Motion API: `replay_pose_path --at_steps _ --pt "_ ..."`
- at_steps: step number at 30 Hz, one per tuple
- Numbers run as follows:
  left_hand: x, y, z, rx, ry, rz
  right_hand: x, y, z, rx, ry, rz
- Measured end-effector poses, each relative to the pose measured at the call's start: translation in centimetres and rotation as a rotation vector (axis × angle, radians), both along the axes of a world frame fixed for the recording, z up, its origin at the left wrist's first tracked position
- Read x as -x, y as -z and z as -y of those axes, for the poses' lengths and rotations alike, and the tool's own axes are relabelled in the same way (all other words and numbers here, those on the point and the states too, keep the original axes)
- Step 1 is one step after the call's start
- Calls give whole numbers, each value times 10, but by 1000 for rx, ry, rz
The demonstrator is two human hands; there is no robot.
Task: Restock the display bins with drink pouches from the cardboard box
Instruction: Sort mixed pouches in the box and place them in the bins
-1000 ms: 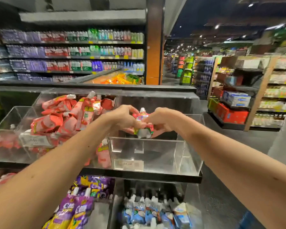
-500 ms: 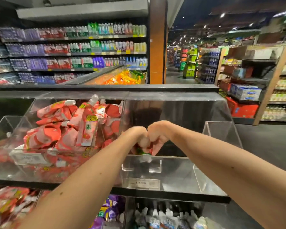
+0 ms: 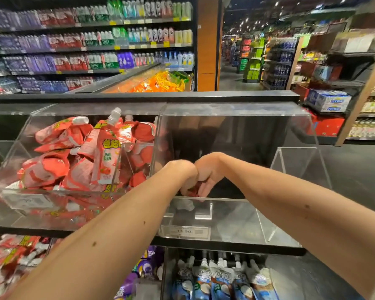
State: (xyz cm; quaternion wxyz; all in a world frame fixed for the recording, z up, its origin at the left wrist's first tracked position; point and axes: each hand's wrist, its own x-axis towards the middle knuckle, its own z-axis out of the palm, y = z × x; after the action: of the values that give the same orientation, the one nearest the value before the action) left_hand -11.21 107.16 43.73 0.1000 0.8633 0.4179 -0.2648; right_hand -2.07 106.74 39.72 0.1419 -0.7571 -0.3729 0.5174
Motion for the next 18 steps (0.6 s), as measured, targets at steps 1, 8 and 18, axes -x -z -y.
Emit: replay_pose_path --at_steps 1,8,18 --pt "2 1 -2 -55 11 28 1 -2 1 35 -30 38" --pt "29 -29 8 -289 149 369 9 -46 25 -132 -62 177" --pt "135 4 82 -90 311 1472 98 -21 211 -1144 265 274"
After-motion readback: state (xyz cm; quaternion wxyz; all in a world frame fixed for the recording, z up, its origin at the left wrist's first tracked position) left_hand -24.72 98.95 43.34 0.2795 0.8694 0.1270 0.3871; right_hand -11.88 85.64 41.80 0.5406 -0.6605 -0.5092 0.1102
